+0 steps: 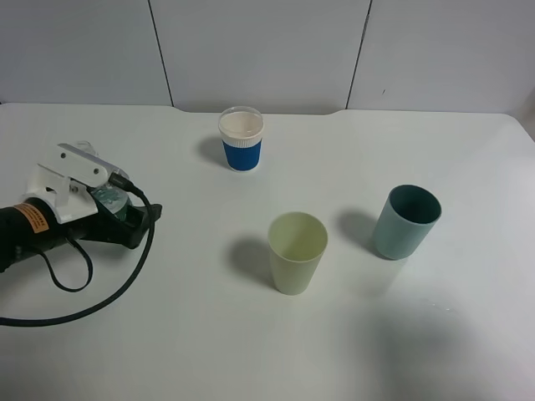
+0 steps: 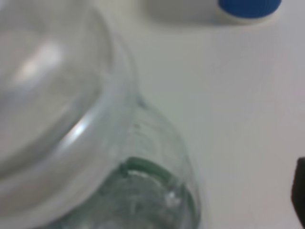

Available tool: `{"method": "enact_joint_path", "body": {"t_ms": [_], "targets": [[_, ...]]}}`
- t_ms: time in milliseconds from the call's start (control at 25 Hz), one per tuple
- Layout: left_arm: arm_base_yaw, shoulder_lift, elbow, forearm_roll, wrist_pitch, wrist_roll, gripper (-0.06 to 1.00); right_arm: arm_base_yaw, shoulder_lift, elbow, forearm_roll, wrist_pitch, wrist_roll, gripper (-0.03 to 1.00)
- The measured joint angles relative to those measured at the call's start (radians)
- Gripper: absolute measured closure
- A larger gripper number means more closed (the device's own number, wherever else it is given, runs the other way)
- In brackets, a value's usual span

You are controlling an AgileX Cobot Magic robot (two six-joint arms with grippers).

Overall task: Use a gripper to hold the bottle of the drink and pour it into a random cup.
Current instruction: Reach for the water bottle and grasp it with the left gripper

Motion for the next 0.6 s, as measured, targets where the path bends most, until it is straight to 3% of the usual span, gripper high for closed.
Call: {"method": "enact_joint_path", "body": {"t_ms": [600], "targets": [[0.000,0.028,0.001,0.007,-0.048,-0.001,-0.03,0.000,0.000,0.000,0.000,0.000,0.000,0.33]]}}
